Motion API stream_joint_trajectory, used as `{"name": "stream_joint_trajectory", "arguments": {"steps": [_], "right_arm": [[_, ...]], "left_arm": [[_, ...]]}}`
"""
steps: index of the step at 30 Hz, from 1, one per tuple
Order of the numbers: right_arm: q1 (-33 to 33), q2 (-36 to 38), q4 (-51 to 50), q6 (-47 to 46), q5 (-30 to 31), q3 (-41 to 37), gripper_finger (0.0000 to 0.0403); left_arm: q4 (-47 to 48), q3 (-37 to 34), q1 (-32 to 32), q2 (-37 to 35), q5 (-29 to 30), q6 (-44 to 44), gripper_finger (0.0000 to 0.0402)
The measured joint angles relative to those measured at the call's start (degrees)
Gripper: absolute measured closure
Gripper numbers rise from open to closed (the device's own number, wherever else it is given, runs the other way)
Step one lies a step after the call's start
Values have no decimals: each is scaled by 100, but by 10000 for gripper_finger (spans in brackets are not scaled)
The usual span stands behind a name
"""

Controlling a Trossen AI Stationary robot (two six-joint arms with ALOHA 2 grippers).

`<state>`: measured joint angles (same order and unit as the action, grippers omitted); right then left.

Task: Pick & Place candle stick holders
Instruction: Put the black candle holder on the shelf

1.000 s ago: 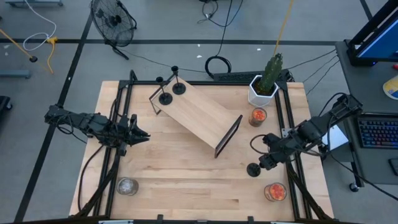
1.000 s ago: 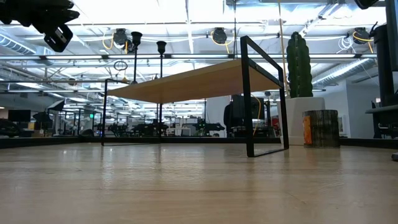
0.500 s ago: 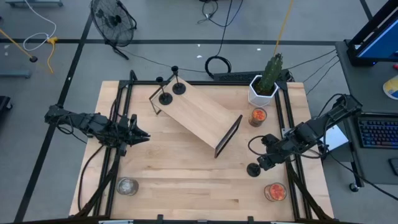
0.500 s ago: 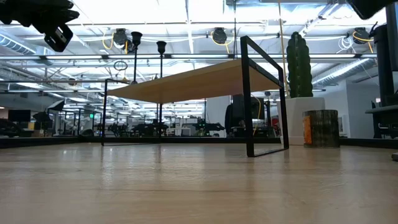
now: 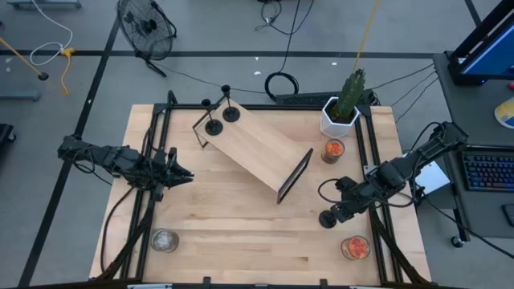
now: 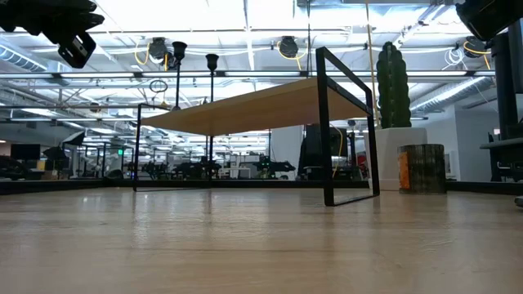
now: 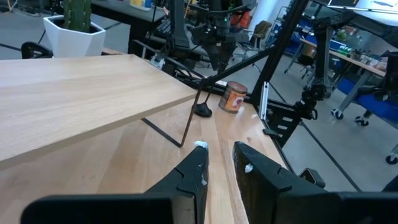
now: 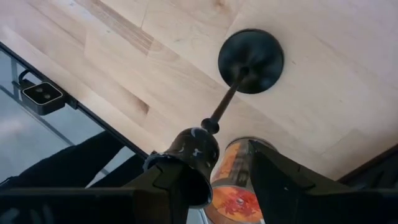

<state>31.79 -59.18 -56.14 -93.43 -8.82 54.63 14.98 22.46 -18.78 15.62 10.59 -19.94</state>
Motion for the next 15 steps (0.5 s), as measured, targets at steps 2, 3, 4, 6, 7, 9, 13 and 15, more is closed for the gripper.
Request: {"name": "stream_joint_trajectory", "arguments": {"steps": [2, 3, 4, 6, 7, 9, 13, 15], "right_arm": [[0, 0, -8, 4, 0, 0, 261], [0, 0, -11, 4, 0, 0, 261], [0, 0, -11, 4, 2, 0, 261], [0, 0, -16, 4, 3, 0, 261], [0, 0, -17, 4, 9, 0, 261], [0, 0, -20, 2, 57, -2, 261], [-4, 0, -30, 0, 169, -4, 261], [-36, -2, -33, -3, 133, -4, 262]], "left_arm": [[0, 0, 0, 1, 1, 3, 321], [0, 0, 0, 0, 1, 13, 321], [0, 0, 1, 0, 1, 15, 321], [0, 0, 2, 0, 1, 17, 321], [0, 0, 0, 0, 0, 17, 321], [0, 0, 1, 0, 2, 13, 321], [0, 0, 2, 0, 2, -1, 321], [0, 0, 0, 0, 0, -19, 321]]}}
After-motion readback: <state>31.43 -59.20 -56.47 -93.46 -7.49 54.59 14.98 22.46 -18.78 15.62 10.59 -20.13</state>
